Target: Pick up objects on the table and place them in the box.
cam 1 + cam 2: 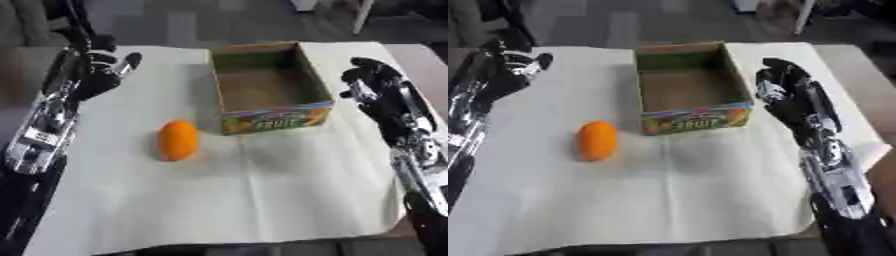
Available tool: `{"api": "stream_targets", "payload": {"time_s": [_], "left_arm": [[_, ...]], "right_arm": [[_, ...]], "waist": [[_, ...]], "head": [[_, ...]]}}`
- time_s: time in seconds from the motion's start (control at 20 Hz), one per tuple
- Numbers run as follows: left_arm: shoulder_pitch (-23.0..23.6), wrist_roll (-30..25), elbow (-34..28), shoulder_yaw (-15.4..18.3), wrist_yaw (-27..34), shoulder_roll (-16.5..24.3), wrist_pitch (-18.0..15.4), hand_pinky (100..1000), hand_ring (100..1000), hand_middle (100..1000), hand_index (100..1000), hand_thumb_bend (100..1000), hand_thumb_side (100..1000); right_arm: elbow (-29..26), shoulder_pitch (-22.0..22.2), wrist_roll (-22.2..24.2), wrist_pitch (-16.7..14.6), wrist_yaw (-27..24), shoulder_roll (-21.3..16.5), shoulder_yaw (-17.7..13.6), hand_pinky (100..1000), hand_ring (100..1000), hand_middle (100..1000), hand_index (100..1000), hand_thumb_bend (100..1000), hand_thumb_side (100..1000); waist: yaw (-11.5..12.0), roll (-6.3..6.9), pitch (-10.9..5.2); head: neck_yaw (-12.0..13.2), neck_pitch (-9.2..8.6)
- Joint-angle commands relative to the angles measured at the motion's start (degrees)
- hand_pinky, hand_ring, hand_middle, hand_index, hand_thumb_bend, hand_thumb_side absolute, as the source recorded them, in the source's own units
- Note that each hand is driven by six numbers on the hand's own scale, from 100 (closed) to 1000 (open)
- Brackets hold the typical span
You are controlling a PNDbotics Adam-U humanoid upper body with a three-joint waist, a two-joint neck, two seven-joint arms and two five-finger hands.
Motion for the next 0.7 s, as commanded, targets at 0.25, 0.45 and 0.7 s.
{"api": "stream_targets", "payload": {"time_s": [0.25,0.45,0.7], "left_arm": [[-0.58,-0.74,-1.66,-0.19,-0.11,1.82,-0.06,747,695,677,791,566,316],[-0.51,-2.36,-2.55,-0.92,-1.55,2.36,-0.03,746,687,666,794,568,310],[-0.18,-9.11,-5.75,-3.84,-9.23,4.36,0.28,743,689,674,803,586,283]], "right_arm": [[-1.06,-0.72,-0.25,-0.01,-0.19,-1.12,-0.51,623,767,637,801,100,340],[-1.06,-0.70,-0.28,0.00,-0.20,-1.16,-0.50,623,767,637,801,100,341],[-1.06,-0.76,-0.20,0.01,-0.18,-1.15,-0.43,623,767,637,802,100,341]], "waist": [[-0.15,0.10,-0.88],[-0.18,0.15,-0.88],[-0.32,0.24,-0.86]], "head": [[-0.23,0.33],[-0.21,0.33],[-0.10,0.33]]}}
